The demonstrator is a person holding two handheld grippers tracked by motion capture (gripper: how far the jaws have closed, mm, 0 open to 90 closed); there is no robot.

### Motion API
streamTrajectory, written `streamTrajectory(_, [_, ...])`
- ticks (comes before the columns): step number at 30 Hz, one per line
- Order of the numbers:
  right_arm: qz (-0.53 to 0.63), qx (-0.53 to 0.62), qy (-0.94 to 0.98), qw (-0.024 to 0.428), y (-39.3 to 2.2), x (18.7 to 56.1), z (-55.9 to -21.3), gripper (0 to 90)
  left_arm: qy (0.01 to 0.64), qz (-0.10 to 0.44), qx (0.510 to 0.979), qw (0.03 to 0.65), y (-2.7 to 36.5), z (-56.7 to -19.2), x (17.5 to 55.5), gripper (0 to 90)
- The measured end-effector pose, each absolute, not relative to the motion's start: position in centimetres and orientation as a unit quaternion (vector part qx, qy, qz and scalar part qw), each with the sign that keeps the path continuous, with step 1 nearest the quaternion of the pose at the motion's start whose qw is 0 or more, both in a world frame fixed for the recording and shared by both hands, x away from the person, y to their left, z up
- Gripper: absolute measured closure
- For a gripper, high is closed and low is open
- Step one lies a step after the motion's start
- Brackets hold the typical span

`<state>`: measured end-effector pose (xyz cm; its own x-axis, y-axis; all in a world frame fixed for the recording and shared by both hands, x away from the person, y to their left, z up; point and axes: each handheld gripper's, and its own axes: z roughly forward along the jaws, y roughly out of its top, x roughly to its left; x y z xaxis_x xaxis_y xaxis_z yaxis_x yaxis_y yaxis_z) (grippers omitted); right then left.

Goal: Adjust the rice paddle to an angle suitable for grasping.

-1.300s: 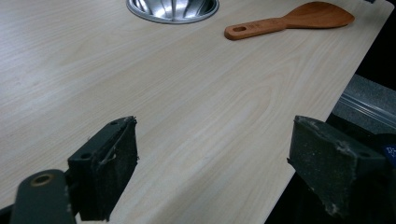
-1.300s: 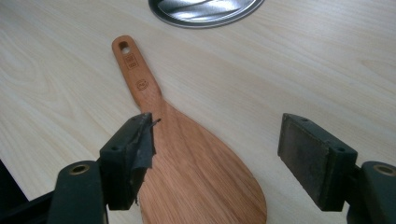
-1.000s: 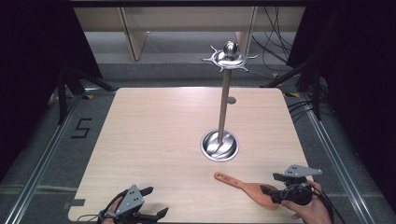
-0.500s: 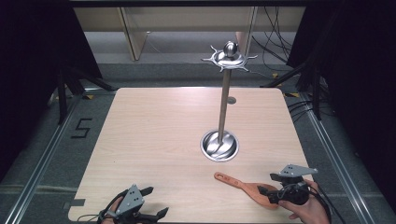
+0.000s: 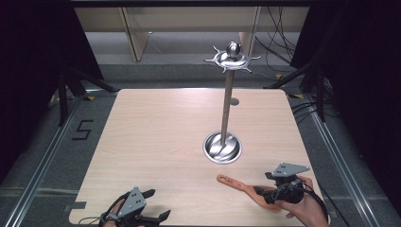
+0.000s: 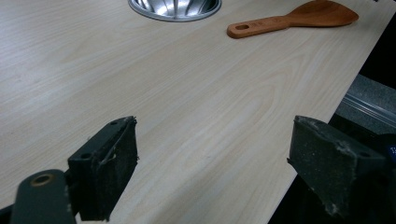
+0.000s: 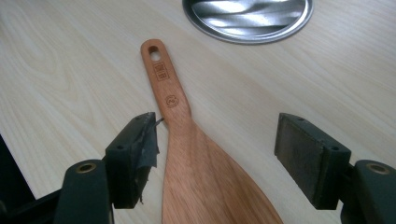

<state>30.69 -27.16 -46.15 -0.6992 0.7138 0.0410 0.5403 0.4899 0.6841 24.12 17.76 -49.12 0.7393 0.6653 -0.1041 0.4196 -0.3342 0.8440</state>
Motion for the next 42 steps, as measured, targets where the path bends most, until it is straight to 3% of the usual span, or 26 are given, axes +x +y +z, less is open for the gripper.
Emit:
streamTrajectory(23, [0.259,0.294,0.915,0.091,-21.3,33.0,-46.0,37.1,0.339,0.130,0.804,0.471,17.7,-49.1,24.0,14.9])
streamTrajectory(28, [0.242,0.272,0.926,0.101,-20.7,33.5,-45.9,38.3,0.341,0.129,0.801,0.475,17.7,-49.1,24.0,14.9])
streamTrajectory(42, [0.208,0.260,0.940,0.069,-18.9,34.9,-46.7,47.4,0.338,0.131,0.803,0.474,17.8,-49.0,24.1,14.9])
